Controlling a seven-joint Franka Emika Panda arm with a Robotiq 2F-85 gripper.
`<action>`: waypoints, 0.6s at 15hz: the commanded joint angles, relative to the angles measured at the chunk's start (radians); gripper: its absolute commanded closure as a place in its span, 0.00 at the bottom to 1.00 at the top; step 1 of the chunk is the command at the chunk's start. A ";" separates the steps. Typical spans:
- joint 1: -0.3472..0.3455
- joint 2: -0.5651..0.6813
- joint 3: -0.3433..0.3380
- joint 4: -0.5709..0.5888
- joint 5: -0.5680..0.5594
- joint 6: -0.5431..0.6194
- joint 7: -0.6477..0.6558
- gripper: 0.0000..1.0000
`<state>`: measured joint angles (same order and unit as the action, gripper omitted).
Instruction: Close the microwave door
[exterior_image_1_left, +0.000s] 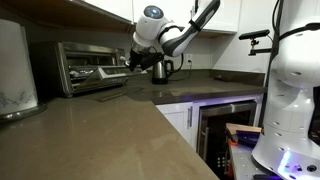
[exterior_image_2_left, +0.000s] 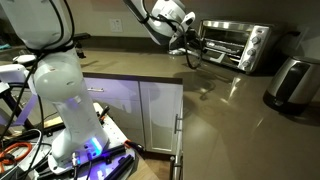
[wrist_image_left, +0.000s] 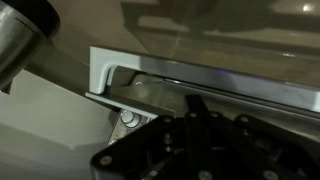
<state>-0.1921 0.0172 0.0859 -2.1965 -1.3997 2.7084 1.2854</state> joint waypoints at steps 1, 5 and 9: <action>0.003 -0.004 0.004 0.017 0.054 -0.007 -0.093 1.00; 0.008 -0.006 0.011 0.024 0.072 -0.016 -0.128 1.00; 0.014 -0.006 0.020 0.033 0.070 -0.028 -0.140 1.00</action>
<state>-0.1875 0.0172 0.0964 -2.1796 -1.3612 2.7073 1.2019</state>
